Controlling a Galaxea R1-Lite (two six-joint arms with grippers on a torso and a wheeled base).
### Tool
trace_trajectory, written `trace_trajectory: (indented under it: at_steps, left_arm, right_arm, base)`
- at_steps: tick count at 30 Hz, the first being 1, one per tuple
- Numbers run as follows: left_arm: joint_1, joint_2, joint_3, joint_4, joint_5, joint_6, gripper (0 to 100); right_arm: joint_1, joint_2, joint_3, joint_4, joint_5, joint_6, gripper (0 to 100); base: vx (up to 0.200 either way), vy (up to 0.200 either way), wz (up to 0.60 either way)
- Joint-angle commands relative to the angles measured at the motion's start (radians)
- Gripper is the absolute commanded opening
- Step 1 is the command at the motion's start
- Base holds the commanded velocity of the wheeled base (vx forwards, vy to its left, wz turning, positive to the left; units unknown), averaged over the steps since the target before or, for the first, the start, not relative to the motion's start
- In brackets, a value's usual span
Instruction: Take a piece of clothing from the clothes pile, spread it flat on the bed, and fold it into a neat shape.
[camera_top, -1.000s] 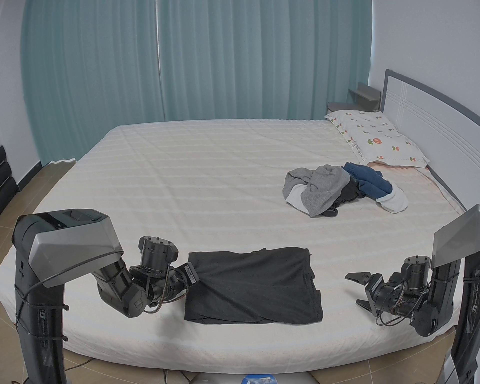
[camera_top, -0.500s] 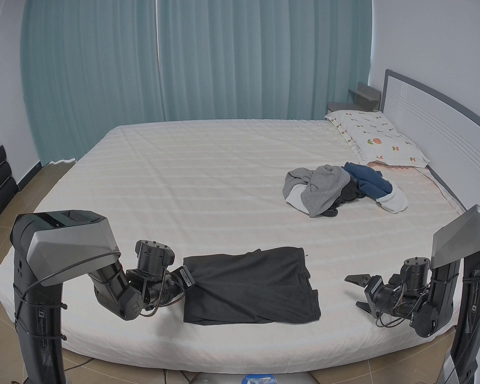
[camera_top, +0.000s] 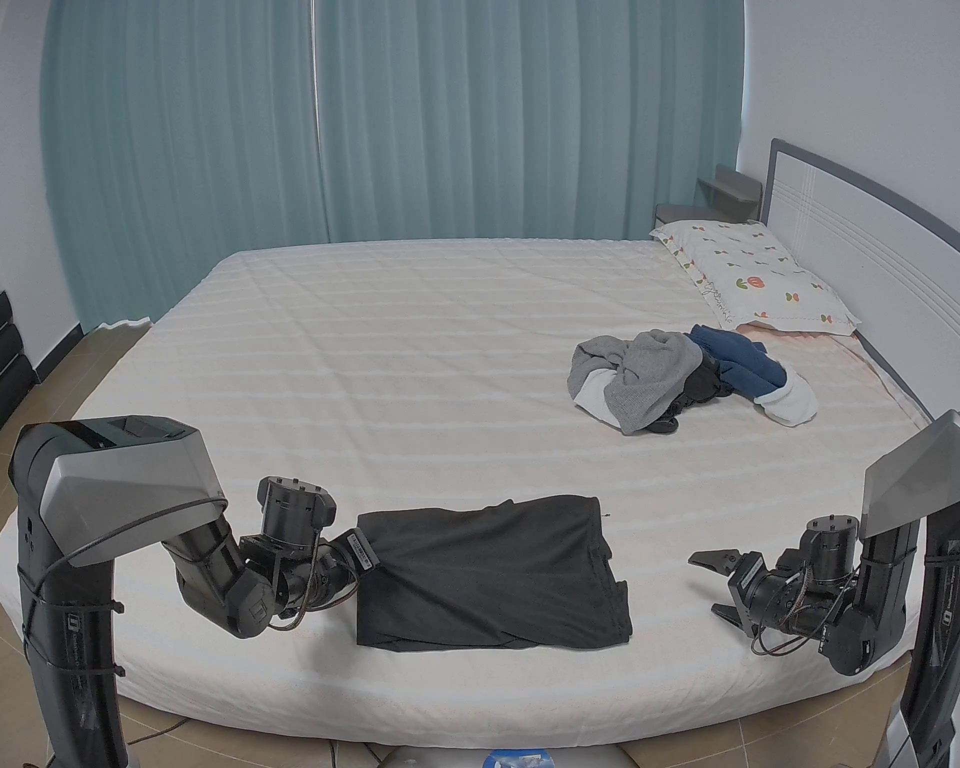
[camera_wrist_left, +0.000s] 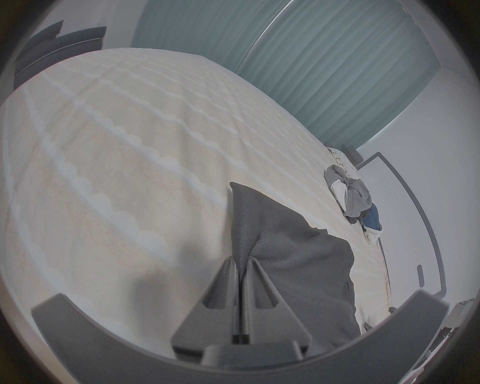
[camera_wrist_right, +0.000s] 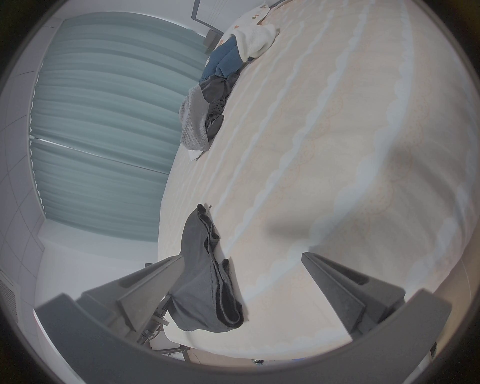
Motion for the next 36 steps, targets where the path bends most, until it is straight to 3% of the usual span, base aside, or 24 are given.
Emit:
trace_trajectory:
  at_steps: [1, 36]
  left_arm:
    - [0.003, -0.007, 0.013, 0.0, 0.0, 0.001, 0]
    - [0.021, -0.012, 0.056, -0.005, 0.0, -0.001, 0]
  right_arm:
    - [0.001, 0.002, 0.0, -0.015, -0.001, 0.0, 100]
    - [0.003, 0.001, 0.0, -0.015, -0.002, 0.002, 100]
  base:
    - [0.0, 0.2, 0.0]
    - [0.0, 0.2, 0.0]
